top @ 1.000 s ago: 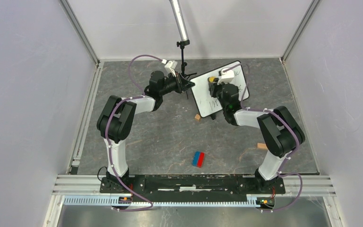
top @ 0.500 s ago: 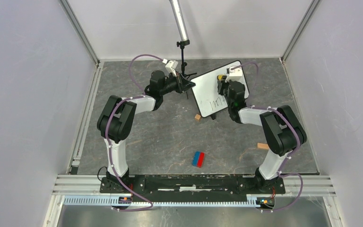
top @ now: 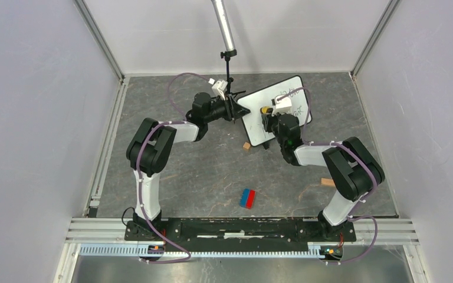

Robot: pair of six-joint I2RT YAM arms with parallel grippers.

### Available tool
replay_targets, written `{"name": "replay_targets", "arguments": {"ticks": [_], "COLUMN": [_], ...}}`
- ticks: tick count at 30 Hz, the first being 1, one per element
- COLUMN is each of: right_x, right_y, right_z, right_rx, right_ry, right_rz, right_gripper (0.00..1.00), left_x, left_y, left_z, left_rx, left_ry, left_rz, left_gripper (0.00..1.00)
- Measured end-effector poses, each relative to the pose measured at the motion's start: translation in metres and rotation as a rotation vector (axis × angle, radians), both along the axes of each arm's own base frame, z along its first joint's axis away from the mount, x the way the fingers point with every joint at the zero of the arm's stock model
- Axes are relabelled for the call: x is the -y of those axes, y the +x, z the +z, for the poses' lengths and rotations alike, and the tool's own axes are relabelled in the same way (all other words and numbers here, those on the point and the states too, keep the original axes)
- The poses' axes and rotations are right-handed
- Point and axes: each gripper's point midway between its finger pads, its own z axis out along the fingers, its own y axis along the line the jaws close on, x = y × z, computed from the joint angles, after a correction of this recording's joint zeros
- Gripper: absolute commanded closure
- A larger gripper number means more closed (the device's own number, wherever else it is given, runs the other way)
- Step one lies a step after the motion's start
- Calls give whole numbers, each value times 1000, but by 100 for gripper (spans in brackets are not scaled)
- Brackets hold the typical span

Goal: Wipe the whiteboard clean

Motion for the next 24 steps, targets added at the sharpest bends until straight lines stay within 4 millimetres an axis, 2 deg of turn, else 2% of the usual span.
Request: {"name": "replay_targets", "arguments": {"ticks": [6, 8, 13, 20, 24], "right_x": [3, 2, -18, -66, -71], "right_y": [-15, -19, -30, -46, -44], "right_z": [-15, -18, -18, -17, -15], "right_rx": [-34, -40, -38, -20, -17], "right_ry": [-7, -9, -16, -6, 34], "right_rz": [10, 13, 40, 116, 97], "right_gripper": [91, 91, 92, 92, 92], "left_x": [7, 8, 9, 8, 6], "left_y": [-7, -7, -9, -7, -5], "left_z": [-17, -18, -16, -18, -18], "left_rx": [-51, -60, -73, -90, -101], "left_ry": [-2, -8, -18, -10, -5], "left_rz": [-13, -15, -20, -16, -12], "left_gripper": [81, 85, 97, 98, 98]}}
